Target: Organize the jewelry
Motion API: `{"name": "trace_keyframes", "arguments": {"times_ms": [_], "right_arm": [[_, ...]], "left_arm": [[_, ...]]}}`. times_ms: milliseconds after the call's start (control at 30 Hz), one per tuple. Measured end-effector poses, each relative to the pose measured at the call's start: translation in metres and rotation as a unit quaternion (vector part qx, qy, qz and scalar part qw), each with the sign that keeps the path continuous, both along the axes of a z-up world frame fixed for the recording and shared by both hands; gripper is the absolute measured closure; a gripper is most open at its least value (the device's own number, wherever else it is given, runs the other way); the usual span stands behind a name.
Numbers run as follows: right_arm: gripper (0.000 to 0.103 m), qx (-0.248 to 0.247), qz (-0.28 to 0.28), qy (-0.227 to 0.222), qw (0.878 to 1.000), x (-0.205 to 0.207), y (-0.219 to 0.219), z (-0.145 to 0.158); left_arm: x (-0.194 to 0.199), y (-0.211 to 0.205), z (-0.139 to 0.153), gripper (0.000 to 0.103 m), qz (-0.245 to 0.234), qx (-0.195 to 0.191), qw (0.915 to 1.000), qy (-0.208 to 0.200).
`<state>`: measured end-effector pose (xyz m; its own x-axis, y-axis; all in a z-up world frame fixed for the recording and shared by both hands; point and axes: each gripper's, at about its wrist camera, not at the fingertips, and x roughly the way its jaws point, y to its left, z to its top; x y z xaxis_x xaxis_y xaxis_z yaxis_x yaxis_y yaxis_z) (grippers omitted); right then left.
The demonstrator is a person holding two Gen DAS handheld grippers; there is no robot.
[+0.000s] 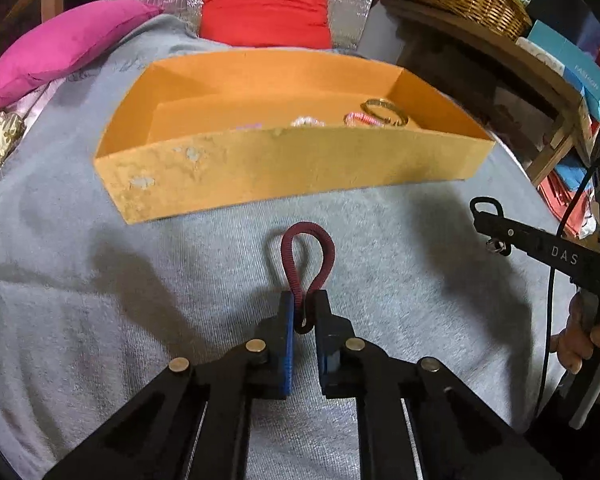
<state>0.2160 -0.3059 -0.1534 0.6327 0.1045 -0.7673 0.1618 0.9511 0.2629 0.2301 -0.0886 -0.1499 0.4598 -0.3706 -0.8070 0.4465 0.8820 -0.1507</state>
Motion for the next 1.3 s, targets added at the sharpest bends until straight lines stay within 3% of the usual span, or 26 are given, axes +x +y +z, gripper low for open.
{"name": "trace_keyframes", "arguments": {"times_ms": [133,400,700,900,1300], "right_arm": [[0.095,0.028,0.013,-0.023,0.999,-0.005,-0.002,0.008],[0.095,0.034,0.032,-0.077,0.996,-0.012,0.01,0.031],[0.095,0.049,0.049,-0.128,0.989,0.001,0.031,0.059],[0.095,0.055,0.049,-0.14,0.987,0.025,0.041,0.067],[0.095,0.033,0.051,-0.112,0.992,0.097,0.053,0.072]], "left_arm": [[-0.005,0.002,0.01,0.093,0.0,-0.007,0.9999,-0.014],[-0.008,0.015,0.039,0.093,0.009,-0.031,0.9978,-0.057],[0.03,0.019,0.059,0.093,0.053,-0.022,0.9926,-0.107],[0.059,0.019,0.062,0.093,0.066,-0.043,0.9922,-0.097],[0.092,0.006,0.05,0.093,0.083,0.003,0.9916,-0.098]]}}
